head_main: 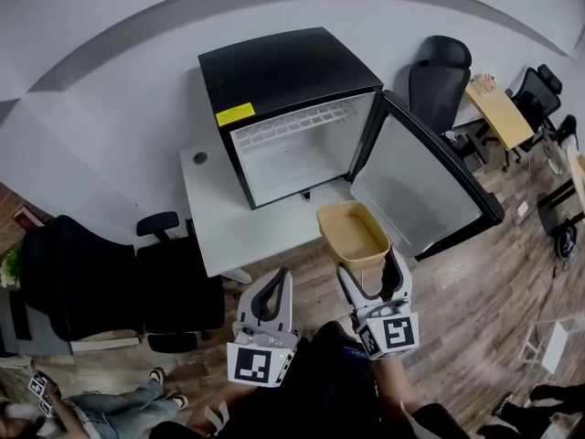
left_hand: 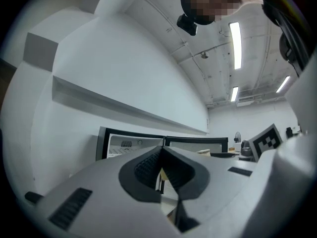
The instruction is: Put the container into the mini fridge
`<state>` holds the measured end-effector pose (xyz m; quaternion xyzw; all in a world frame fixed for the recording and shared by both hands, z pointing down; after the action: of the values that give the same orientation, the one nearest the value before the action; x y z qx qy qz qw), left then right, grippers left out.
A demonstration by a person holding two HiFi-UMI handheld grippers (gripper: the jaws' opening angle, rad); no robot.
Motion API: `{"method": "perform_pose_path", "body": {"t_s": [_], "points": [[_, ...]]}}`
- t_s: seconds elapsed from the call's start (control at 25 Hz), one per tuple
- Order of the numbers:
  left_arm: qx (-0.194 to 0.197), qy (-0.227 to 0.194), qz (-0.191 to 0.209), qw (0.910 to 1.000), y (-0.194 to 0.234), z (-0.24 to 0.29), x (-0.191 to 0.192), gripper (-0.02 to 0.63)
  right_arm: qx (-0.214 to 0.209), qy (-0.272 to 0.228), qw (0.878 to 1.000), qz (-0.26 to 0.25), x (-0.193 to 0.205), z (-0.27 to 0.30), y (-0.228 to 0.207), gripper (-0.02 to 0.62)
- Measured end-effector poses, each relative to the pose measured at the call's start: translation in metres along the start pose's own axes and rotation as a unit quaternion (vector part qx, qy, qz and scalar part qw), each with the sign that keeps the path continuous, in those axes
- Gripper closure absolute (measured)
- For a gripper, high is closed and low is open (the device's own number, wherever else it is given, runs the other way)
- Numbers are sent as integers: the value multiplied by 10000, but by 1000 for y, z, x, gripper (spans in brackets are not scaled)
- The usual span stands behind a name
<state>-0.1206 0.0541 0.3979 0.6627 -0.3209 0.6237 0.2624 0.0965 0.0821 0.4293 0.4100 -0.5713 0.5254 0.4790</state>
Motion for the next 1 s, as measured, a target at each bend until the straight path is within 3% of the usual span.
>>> {"method": "perform_pose_path", "body": {"t_s": [0.44,0.84,1.0], "points": [[-436,20,52,9990,55,66,5,597,-423,-79,9990,-142,-16,119,-25,155],[-997,-174,253,9945,67,157,5,597,-925,-256,9950,-259,-48,218,-80,155],[-1144,-118,150,9933,65,189,8,597,-1105,-236,9932,-287,-52,249,-98,155]]}}
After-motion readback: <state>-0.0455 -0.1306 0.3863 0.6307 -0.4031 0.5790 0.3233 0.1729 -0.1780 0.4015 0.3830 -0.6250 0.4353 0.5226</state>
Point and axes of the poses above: the fingertips, and each gripper's own axes: z forward along the fingers, y to its left, x out of its underside, the point moved 9 cm from there along -z, backward along the fingers, and after that the axes turned 8 degrees about z, right-handed, at the moved point
